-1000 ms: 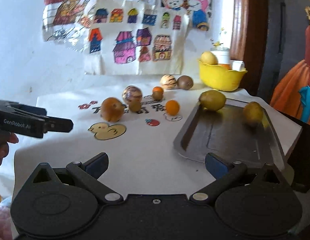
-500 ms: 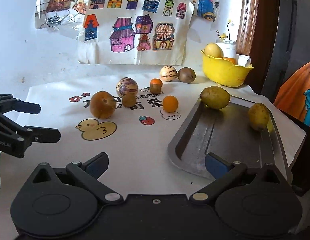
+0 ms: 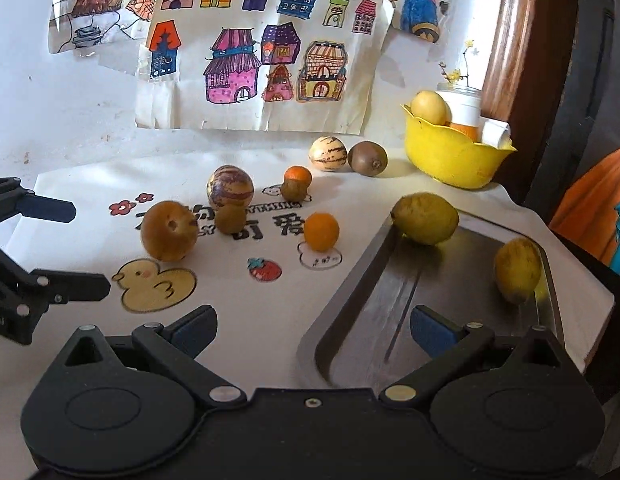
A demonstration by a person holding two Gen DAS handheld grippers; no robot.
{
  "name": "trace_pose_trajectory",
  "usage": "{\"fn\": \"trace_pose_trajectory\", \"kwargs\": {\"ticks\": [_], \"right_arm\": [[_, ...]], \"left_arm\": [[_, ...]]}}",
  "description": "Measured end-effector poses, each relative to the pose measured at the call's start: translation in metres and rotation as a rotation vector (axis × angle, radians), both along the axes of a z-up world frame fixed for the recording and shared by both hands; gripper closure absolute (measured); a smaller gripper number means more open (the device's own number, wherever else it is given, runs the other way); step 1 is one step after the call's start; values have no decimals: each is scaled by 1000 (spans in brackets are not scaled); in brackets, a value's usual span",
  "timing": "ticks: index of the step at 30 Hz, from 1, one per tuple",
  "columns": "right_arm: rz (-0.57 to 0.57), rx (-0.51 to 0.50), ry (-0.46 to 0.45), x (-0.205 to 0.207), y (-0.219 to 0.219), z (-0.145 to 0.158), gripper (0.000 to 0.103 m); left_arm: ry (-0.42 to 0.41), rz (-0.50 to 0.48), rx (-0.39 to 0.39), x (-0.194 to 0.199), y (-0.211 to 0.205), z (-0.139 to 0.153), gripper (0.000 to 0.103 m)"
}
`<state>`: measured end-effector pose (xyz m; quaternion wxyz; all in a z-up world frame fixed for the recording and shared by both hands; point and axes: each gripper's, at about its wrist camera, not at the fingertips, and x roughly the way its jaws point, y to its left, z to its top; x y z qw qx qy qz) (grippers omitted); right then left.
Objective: Organize fruits
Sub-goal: 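Grasp the brown round fruit with the left tool while the right tool grasps the small orange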
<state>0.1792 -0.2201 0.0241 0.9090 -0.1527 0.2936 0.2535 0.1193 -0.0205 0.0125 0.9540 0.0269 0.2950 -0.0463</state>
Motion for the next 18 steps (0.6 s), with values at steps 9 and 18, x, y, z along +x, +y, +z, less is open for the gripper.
{"fn": "trace_pose_trajectory", "kwargs": {"ticks": [9,18], "right_arm": [[121,-68,-37,41,16,7,2],[171,-54,-8,80,30,3,15]], "left_arm": [[32,-22,-4,21,-3,3,1],[48,-22,-6,42,-10,2,1]]}}
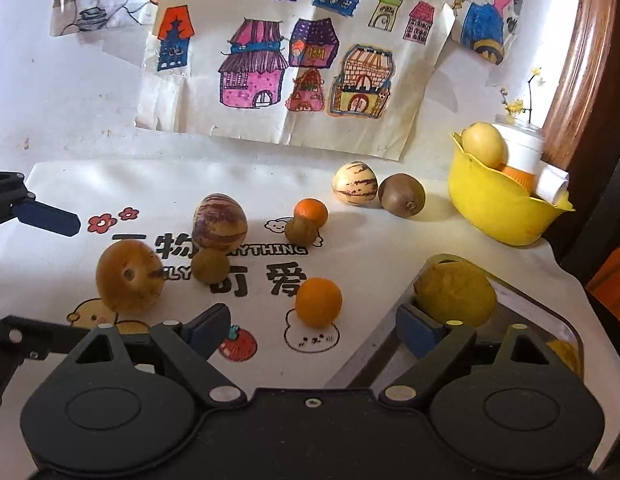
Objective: Organize fruits
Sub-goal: 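Grasp the brown round fruit with the left tool while the right tool grasps the small orange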
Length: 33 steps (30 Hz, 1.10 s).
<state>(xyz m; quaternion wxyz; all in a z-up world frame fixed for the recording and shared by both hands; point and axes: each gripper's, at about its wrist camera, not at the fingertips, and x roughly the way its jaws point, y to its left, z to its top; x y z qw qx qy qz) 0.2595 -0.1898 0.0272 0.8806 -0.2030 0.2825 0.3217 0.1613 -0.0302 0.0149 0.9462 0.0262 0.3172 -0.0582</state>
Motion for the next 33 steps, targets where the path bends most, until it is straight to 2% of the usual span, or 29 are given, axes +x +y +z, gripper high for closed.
{"fn": "trace_pose_trajectory", "kwargs": {"ticks": [7,12,16,21,26,33], "right_arm": [[10,-12,24,14,6,-10,29],[9,-4,49,24,10,-17,42],[-12,12,66,30,13,-20,46],[-25,30,89,35,13,-25,57],[-42,47,106,37,12,-28,60],[-52,59,119,40,12,-30,62]], "left_arm": [[15,7,-19,14,4,-1,7],[42,13,-28,21,2,-5,16],[49,10,-45,25,2,-6,21],[70,14,-69,31,3,-7,37],[86,16,-78,34,0,-10,47],[90,27,-87,37,0,-11,49]]}}
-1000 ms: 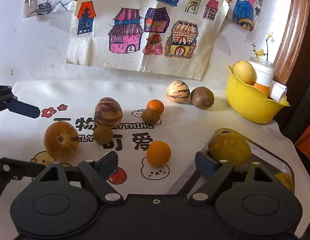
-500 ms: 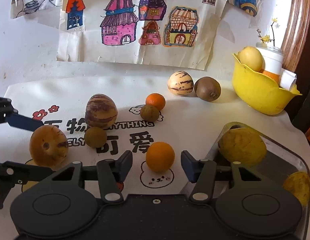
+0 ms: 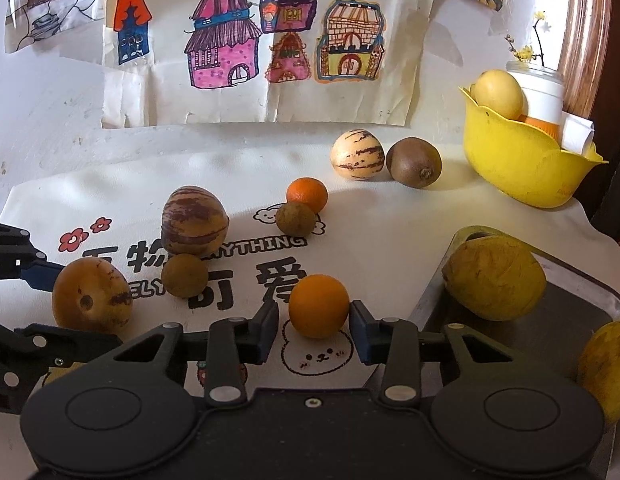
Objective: Organize fruits
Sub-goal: 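Grasp the brown round fruit with the left tool while the right tool grasps the small orange, then place the brown fruit on the tray with the left tool while the right tool places the orange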
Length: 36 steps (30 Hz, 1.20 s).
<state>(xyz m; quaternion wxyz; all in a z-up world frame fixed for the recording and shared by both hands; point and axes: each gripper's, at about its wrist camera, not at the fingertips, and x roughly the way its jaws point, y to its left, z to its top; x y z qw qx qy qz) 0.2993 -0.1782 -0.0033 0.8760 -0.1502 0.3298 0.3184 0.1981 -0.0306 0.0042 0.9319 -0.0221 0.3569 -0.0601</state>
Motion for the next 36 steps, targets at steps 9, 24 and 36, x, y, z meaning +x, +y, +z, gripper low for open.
{"fn": "trace_pose_trajectory", "kwargs": {"ticks": [9,24,36], "right_arm": [[-4,11,3,-1,-4,0,69],[33,68,13,-42,-34,5,69],[-87,101,-116,-66,-106,33,69]], "left_arm": [[-6,3,0,4,-3,1,52],[-7,-23,-63,-13,-12,5,55],[-59,-92,-123,10,-60,20,55]]}}
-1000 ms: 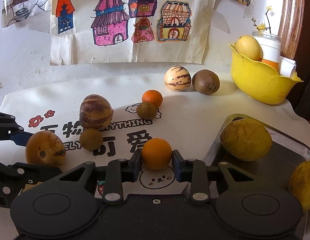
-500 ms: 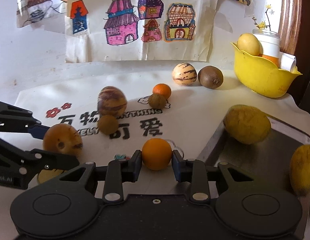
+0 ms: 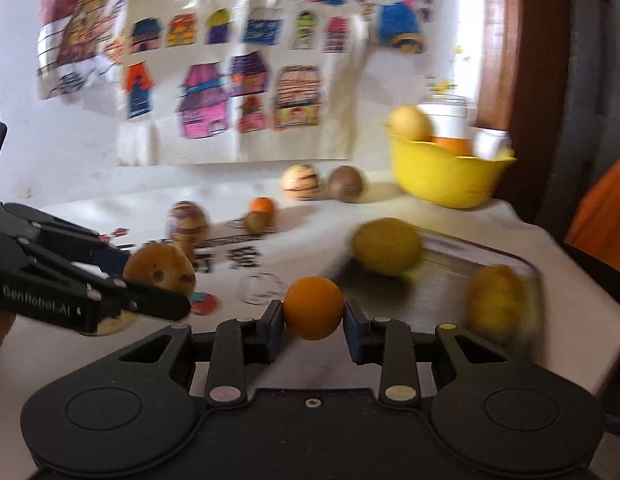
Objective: Organize fruits
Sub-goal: 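Place the brown fruit on the tray with the left tool while the right tool places the orange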
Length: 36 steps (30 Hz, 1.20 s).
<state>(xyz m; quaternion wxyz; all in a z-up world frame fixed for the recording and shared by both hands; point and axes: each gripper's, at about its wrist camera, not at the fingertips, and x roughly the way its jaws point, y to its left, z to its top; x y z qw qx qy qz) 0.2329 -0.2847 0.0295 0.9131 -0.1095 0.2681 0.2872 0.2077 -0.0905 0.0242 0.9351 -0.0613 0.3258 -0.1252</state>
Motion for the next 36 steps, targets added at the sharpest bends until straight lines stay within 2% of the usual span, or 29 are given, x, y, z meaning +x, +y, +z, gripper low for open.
{"fn": "trace_pose_trajectory", "kwargs": {"ticks": [5,9,19,23,36], "right_arm": [[-79,-25,-15,6,-35,-1,69],[-134,-23,-19,16,-54,-7,69],[-207,-52,4,40,-72,-29,69],[-213,-50,15,46,-75,-34,69],[-219,-80,3,46,-73,-37,68]], "left_arm": [[-22,-38,-3,27,-26,8,55],[-3,-75,-10,54,-45,9,55],[62,-111,2,105,-79,-14,55],[67,-123,41,112,-84,-21,55],[84,-115,41,116,-82,-26,54]]}}
